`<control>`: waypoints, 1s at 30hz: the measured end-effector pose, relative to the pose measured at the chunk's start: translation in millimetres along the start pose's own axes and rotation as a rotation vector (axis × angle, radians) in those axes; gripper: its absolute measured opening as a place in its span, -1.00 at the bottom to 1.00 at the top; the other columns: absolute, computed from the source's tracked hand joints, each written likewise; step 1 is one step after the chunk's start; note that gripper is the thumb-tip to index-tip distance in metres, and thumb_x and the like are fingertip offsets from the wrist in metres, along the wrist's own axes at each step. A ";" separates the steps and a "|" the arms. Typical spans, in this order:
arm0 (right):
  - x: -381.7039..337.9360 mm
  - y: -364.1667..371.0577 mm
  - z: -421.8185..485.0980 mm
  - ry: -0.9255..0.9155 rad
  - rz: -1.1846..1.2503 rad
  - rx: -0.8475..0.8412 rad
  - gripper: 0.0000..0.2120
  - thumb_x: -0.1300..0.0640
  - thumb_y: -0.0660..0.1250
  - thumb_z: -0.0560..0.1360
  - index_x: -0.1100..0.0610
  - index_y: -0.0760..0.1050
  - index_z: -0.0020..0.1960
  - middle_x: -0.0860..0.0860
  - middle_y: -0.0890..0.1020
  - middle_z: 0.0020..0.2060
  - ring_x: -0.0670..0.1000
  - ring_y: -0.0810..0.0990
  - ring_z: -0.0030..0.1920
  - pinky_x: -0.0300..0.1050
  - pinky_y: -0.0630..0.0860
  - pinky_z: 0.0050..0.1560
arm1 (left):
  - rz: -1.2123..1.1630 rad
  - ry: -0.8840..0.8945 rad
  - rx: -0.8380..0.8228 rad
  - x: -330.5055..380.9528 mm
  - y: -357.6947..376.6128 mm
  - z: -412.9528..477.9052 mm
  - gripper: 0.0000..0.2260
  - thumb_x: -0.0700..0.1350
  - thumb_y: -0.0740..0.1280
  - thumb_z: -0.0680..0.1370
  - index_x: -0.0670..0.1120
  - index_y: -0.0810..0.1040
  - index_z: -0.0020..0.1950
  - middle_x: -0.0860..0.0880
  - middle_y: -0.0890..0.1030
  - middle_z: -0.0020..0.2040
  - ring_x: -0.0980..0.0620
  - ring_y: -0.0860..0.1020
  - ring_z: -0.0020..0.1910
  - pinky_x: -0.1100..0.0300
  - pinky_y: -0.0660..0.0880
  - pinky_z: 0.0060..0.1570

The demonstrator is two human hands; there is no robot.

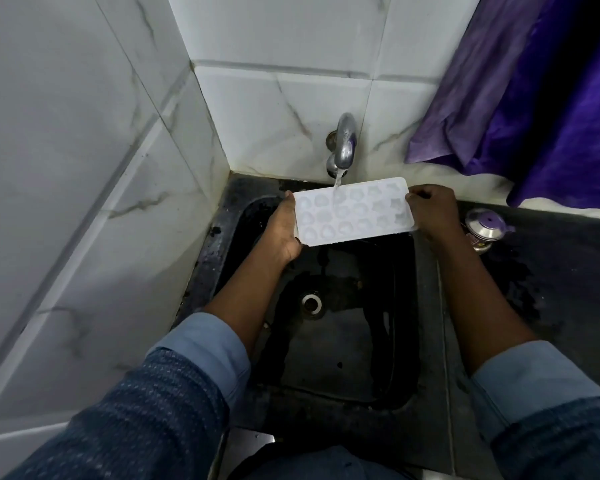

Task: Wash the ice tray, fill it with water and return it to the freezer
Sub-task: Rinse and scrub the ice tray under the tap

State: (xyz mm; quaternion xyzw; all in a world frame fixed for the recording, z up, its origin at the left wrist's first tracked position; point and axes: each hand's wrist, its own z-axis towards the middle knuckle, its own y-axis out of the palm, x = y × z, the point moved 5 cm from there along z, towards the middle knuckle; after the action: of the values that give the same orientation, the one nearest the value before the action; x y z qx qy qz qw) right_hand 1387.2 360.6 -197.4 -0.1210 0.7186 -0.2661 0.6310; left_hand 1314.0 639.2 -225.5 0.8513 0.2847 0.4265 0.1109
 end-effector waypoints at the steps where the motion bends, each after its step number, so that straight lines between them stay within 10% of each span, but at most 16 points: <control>1: -4.6 4.8 -0.8 -0.005 0.014 -0.005 -0.78 0.21 0.43 0.53 0.23 0.72 0.14 0.12 0.75 0.04 0.01 0.65 0.01 -0.06 0.57 0.12 | -0.005 0.015 -0.010 4.4 -2.8 -2.1 -0.38 0.24 0.01 0.75 -0.20 0.55 0.46 -0.24 0.64 0.36 -0.23 0.68 0.21 -0.07 0.68 -0.01; 7: -29.2 36.3 -5.5 0.018 0.121 -0.073 -0.78 0.22 0.43 0.52 0.17 0.71 0.15 -0.01 0.72 -0.02 0.00 0.67 0.01 -0.02 0.61 0.19 | -0.027 0.049 -0.011 21.4 -30.9 -3.2 -0.43 0.23 -0.01 0.76 -0.15 0.64 0.19 -0.14 0.78 -0.01 -0.14 0.77 -0.09 -0.05 0.68 -0.10; 15: -48.0 67.7 -26.2 0.042 0.318 -0.192 -0.74 0.34 0.40 0.56 0.24 0.66 0.24 0.04 0.72 0.03 -0.10 0.66 -0.08 -0.38 0.57 -0.10 | -0.102 0.085 0.005 32.7 -75.0 -4.4 -0.38 0.29 0.11 0.72 -0.17 0.55 0.47 -0.22 0.65 0.35 -0.26 0.65 0.31 -0.22 0.62 0.18; 30: -39.7 69.1 -46.5 0.074 0.361 -0.262 -0.80 0.39 0.36 0.55 0.22 0.67 0.10 0.01 0.73 -0.09 -0.11 0.70 -0.19 -0.26 0.61 -0.16 | -0.132 0.088 -0.023 12.4 -94.9 -20.6 -0.37 0.30 0.17 0.70 -0.18 0.53 0.49 -0.25 0.62 0.39 -0.29 0.60 0.36 -0.31 0.49 0.38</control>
State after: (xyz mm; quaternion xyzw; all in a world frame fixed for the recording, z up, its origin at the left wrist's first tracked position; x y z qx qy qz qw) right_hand 1360.2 448.8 -198.0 -0.0615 0.7798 -0.0573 0.6204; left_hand 1266.6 722.4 -245.7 0.8097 0.3399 0.4587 0.1361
